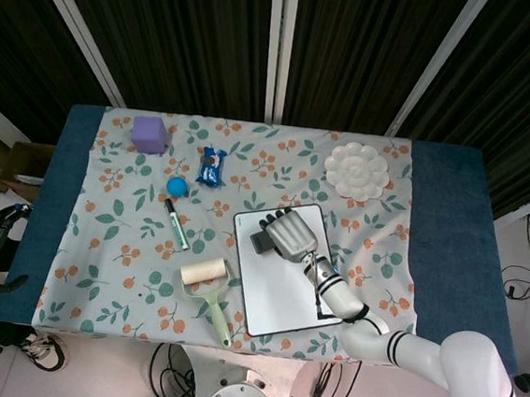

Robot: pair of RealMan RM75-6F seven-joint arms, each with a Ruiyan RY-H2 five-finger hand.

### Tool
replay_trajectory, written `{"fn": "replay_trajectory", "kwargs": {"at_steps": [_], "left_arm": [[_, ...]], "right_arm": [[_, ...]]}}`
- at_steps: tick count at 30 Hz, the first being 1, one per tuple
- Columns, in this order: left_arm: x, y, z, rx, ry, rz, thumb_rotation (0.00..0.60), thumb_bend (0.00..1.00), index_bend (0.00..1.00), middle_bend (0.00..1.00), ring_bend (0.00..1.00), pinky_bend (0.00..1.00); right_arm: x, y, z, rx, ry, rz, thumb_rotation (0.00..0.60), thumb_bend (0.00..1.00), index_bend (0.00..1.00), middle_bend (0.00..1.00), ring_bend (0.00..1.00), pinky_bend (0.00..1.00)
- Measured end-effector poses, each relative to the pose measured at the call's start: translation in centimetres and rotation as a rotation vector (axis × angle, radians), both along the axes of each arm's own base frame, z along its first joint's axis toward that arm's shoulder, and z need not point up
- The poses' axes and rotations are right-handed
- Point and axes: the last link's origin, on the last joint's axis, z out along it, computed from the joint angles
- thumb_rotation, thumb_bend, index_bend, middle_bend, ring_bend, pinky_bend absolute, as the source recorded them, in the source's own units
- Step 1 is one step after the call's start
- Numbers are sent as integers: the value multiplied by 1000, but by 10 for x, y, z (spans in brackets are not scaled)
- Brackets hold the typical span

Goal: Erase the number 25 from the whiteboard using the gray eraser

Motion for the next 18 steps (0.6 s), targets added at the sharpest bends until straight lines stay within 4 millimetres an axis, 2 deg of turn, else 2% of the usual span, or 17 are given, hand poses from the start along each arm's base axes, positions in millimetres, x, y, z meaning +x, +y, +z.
{"fn": "replay_trajectory", "kwargs": {"at_steps": [5,12,18], "left_arm": [[3,0,-3,-2,-5,-5,600,0,88,84,59,166],[4,-1,-4,-7,-3,-6,600,0,88,84,59,166],[7,1,-8,-15,-3,-15,600,0,88,84,59,166]], "right_arm": [[-18,20,18,56,20,-1,600,231,948,764,703,765],[-58,55,53,115,68,-43,600,231,953,764,703,765],[-76,77,73,151,67,-54,600,232,953,764,703,765]]}}
